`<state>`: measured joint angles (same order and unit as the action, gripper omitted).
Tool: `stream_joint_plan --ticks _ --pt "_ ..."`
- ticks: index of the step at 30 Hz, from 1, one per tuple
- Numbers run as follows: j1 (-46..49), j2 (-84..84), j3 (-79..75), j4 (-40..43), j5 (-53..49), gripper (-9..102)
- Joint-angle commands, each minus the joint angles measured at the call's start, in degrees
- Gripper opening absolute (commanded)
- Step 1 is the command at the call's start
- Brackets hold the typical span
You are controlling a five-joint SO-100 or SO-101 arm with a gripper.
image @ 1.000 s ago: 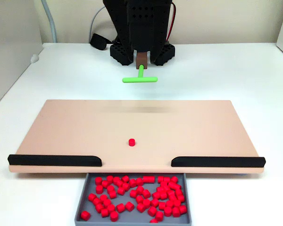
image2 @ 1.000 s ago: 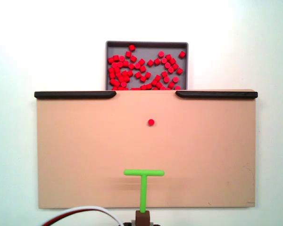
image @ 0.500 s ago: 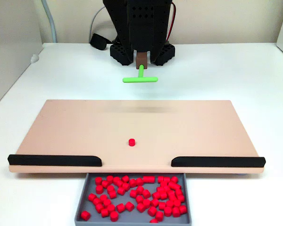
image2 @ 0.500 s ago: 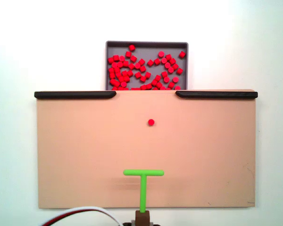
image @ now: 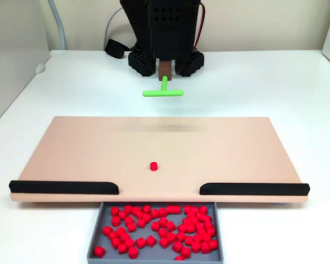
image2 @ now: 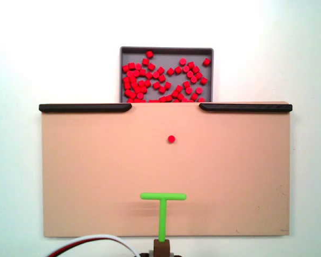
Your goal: Push granules from bottom to the grey container
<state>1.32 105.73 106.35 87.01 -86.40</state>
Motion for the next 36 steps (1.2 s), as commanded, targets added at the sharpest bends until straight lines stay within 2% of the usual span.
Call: stream_joint_plan --ticks 1,23,26,31,36 --pt "-0.18 0.18 -1.05 -0.26 0.09 0" --pt "2.02 -4.22 1.41 -4.22 -2.55 0" --pt "2.72 -3.34 3.96 -7.38 -3.25 0" --pt "3.52 -3.52 4.75 -7.56 -4.92 0" --pt "3.43 -3.08 8.35 -14.41 -5.54 0"
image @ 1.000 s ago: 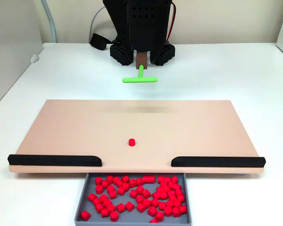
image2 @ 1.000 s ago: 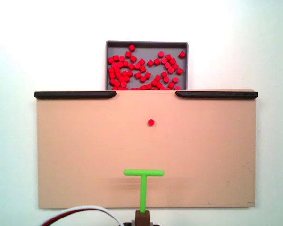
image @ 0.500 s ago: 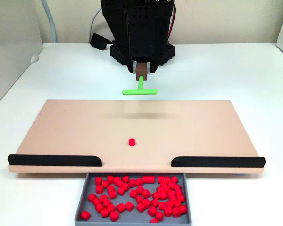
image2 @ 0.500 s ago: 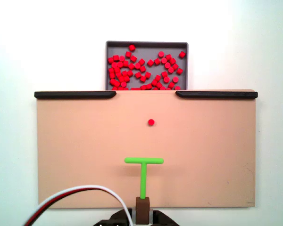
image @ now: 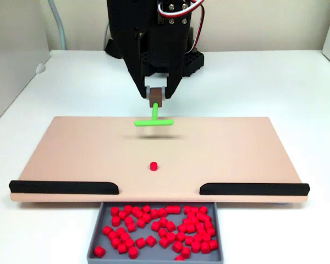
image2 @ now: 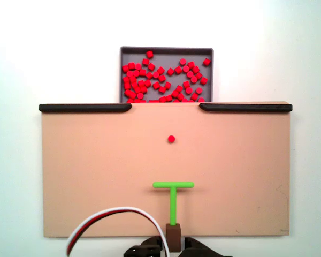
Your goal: Push granules from bottom to the grey container
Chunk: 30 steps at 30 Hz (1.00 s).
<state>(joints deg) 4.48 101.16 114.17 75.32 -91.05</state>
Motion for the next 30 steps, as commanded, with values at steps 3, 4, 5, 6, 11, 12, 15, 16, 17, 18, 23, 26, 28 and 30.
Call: stream_joint_plan --ticks 3,4,5,6,11,12,15,16,17,18,23,26,28,30 --pt "0.35 1.93 2.99 -7.21 -1.58 0" --pt "0.44 1.93 3.34 -7.38 -1.85 0" --pt "0.44 1.93 3.60 -7.38 -1.93 0" --pt "0.35 1.93 3.78 -7.38 -1.76 0" --pt "-0.18 2.11 5.19 -9.67 -1.23 0" --pt "-0.18 2.02 5.36 -9.84 -1.41 0" --pt "0.09 1.23 5.36 -9.84 -1.49 0" --pt "0.18 0.88 5.36 -9.84 -1.49 0" --pt "0.26 0.44 5.36 -9.93 -1.58 0" --pt "0.26 0.18 5.36 -10.55 -1.41 0" --pt "0.00 -1.23 5.19 -11.34 -1.14 0" --pt "0.00 -2.11 5.19 -11.34 -0.88 0" --pt "0.00 -2.81 5.19 -11.34 -0.62 0" --pt "-0.09 -3.43 5.10 -11.34 -0.26 0"
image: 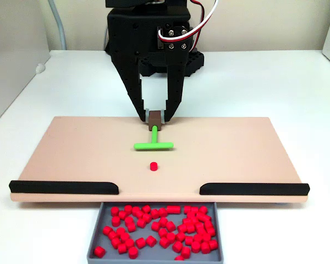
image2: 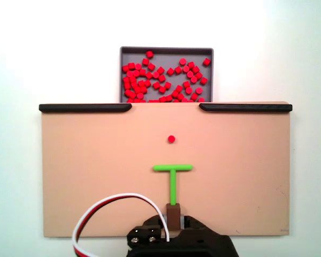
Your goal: Push granules from bottom to the grey container
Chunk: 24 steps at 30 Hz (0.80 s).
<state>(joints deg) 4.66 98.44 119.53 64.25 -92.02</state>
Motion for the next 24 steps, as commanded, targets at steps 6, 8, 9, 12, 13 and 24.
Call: stream_joint_plan --ticks 6,8,9,12,13,24 --pt "-0.44 -2.72 -0.88 -0.26 1.05 0" --pt "-0.62 -3.34 -1.05 -0.26 1.14 0" --pt "-0.62 -3.78 -1.14 -0.26 1.14 0" --pt "-0.88 -5.45 -2.11 -0.26 1.49 0" --pt "-0.97 -6.15 -2.55 -0.26 1.67 0" --pt "-1.67 -14.06 -9.67 -0.26 3.34 0"
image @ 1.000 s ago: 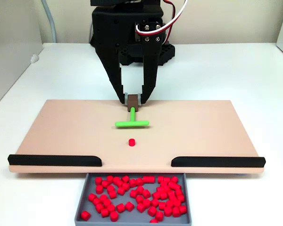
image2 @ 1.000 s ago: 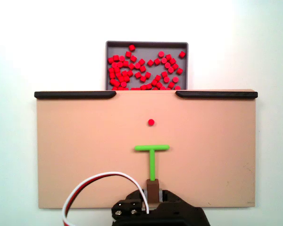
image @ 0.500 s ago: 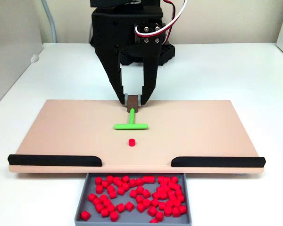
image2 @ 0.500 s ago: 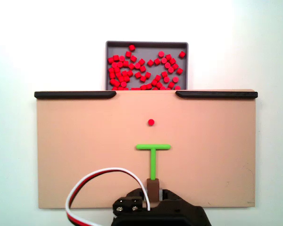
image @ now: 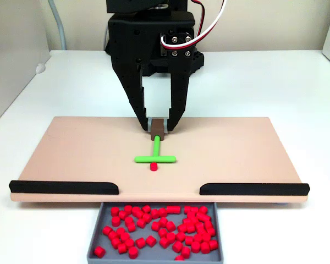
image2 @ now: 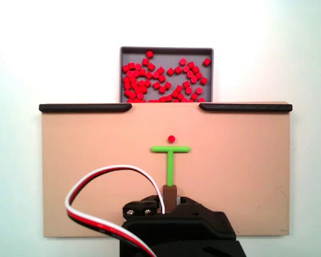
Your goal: Push granules from bottom to the grey container
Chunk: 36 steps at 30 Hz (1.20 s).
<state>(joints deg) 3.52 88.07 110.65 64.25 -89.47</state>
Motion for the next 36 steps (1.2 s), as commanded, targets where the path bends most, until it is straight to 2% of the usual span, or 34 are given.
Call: stream_joint_plan --ticks 1,21,27,36 --pt "-0.62 -4.22 -1.49 -0.26 0.88 0" --pt "-0.88 -19.78 -22.68 0.88 1.93 0" --pt "-1.14 -21.53 -27.77 4.83 1.67 0" --pt "-2.37 -16.88 -34.54 16.35 1.58 0"
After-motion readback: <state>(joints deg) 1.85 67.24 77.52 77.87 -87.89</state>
